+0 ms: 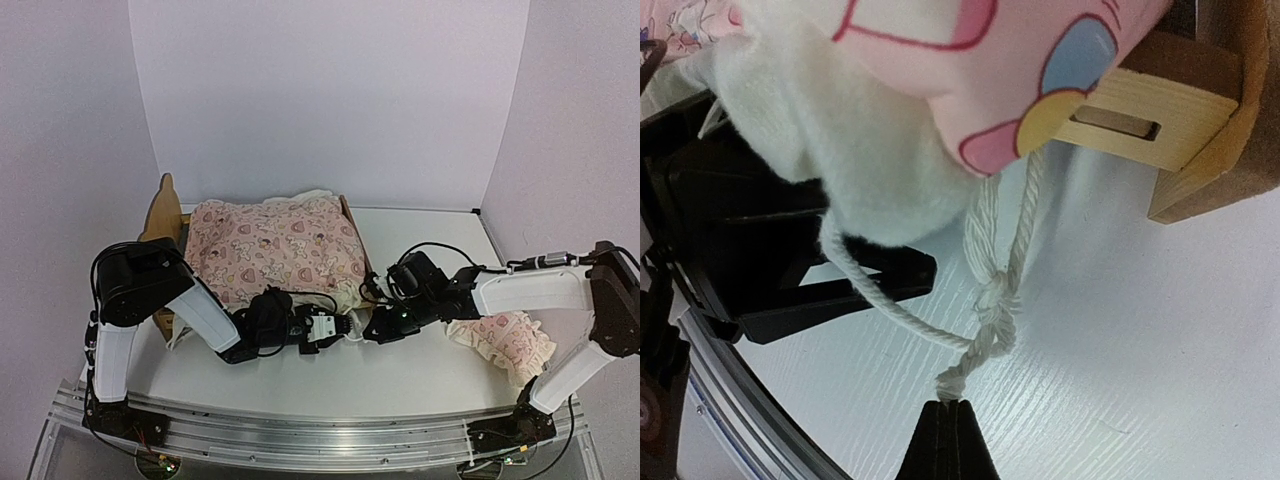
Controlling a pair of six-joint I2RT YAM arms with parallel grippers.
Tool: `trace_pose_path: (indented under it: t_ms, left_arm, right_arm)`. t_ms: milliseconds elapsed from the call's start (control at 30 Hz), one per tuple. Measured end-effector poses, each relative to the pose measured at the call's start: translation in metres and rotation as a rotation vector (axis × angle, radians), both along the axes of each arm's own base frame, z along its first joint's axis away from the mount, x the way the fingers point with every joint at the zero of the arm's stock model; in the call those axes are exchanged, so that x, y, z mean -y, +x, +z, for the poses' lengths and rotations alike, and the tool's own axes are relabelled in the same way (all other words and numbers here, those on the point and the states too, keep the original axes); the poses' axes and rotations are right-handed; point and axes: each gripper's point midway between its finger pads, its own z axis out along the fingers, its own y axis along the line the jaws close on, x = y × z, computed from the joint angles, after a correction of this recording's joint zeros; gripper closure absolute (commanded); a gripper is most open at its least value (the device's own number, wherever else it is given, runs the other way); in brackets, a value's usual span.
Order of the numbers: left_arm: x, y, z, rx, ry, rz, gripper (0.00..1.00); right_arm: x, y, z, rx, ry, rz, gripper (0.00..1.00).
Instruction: Set up the pet bed
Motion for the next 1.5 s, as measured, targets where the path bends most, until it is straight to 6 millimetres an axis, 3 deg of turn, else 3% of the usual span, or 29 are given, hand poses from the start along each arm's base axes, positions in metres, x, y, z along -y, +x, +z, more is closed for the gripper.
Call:
trace_pose_path:
  t_ms: [133, 300, 500, 800, 967, 1067, 1300, 1500]
  left_arm:
    - [0.001, 0.001, 0.004, 0.052, 0.003, -0.011, 0.65]
    - [0.001, 0.002, 0.008, 0.115, 0.007, -0.022, 0.53]
    - [0.002, -0.001, 0.011, 0.183, 0.013, -0.052, 0.51]
    - [0.008, 0.002, 0.023, 0.288, 0.012, -0.122, 0.64]
    - [0.014, 0.006, 0.026, 0.337, 0.013, -0.159, 0.64]
    - [0.016, 0.007, 0.025, 0.352, 0.026, -0.181, 0.65]
    - [0.017, 0.009, 0.006, 0.377, 0.090, -0.213, 0.79]
    - [0.017, 0.011, 0.003, 0.393, 0.115, -0.208, 0.83]
  right_arm:
    - [0.000, 0.000, 0.000, 0.001, 0.000, 0.001, 1.00]
    - [-0.001, 0.001, 0.001, 0.005, 0.000, 0.005, 1.00]
    - [-0.005, 0.005, 0.003, 0.013, 0.002, 0.010, 1.00]
    - [-0.007, 0.006, 0.003, 0.018, 0.000, 0.018, 1.00]
    - [-0.007, 0.006, 0.003, 0.020, -0.001, 0.021, 1.00]
    - [-0.007, 0.007, 0.003, 0.023, -0.001, 0.025, 1.00]
    - [-0.008, 0.009, 0.005, 0.034, 0.000, 0.033, 1.00]
    - [-0.009, 0.014, 0.008, 0.040, 0.008, 0.034, 1.00]
